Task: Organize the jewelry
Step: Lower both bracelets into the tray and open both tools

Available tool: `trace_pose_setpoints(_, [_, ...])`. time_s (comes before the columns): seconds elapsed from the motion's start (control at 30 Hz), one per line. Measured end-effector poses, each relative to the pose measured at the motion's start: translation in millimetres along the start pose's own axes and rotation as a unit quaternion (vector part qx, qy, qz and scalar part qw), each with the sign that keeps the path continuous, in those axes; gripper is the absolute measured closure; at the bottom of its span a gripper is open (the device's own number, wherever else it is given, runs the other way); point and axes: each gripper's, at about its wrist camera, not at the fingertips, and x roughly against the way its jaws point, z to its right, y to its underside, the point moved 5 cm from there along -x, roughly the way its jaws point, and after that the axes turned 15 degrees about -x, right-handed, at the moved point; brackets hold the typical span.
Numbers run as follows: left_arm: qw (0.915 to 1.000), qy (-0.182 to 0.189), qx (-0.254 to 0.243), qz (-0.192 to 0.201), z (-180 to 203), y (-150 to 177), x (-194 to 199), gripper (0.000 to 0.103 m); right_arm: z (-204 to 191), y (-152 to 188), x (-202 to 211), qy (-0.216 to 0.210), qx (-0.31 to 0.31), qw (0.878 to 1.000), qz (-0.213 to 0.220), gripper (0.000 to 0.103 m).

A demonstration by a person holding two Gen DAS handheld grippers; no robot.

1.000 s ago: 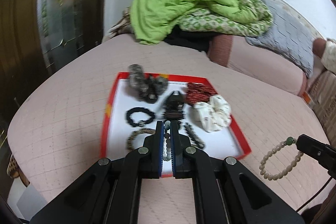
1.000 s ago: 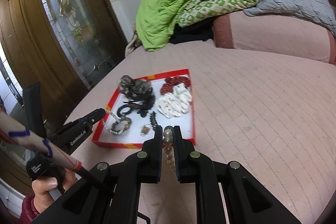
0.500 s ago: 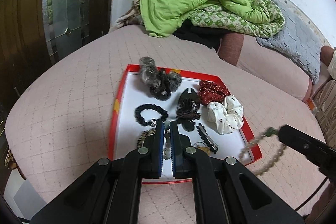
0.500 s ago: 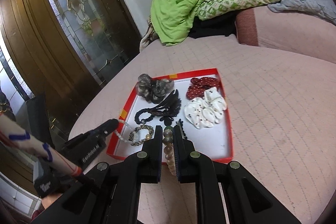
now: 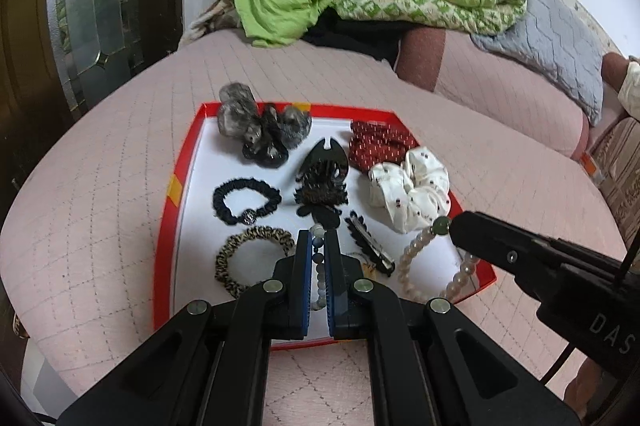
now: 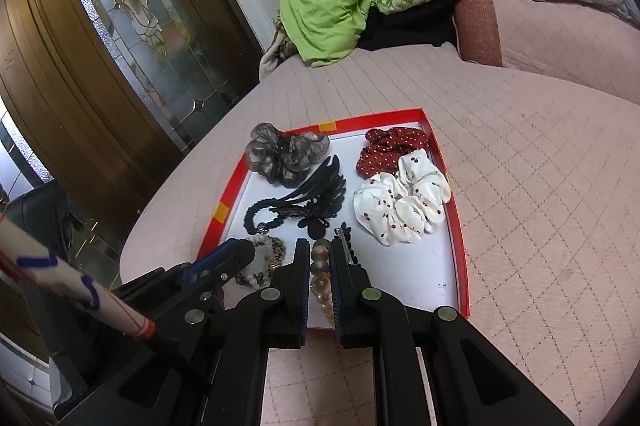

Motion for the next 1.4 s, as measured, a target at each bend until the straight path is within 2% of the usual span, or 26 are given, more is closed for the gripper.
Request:
trace_pose_setpoints(0.4, [0.9984, -0.014, -0.007, -0.054, -4, 17, -24, 0.098, 32, -3, -18, 0.038, -0.017, 0.999, -0.007, 0.092])
trace_pose_setpoints(0.8, [0.9971, -0.029, -0.005, -0.07, -8, 22, -30, 0.097, 65, 1, -30, 0.092, -0.029, 0.995, -0.014, 0.092])
trace_pose_setpoints(1.4, [0.9951, -0.038, 0.006, -0.091, -16, 28, -39, 0.097, 76, 8, -44, 0.113, -0.027, 0.993, -0.031, 0.092])
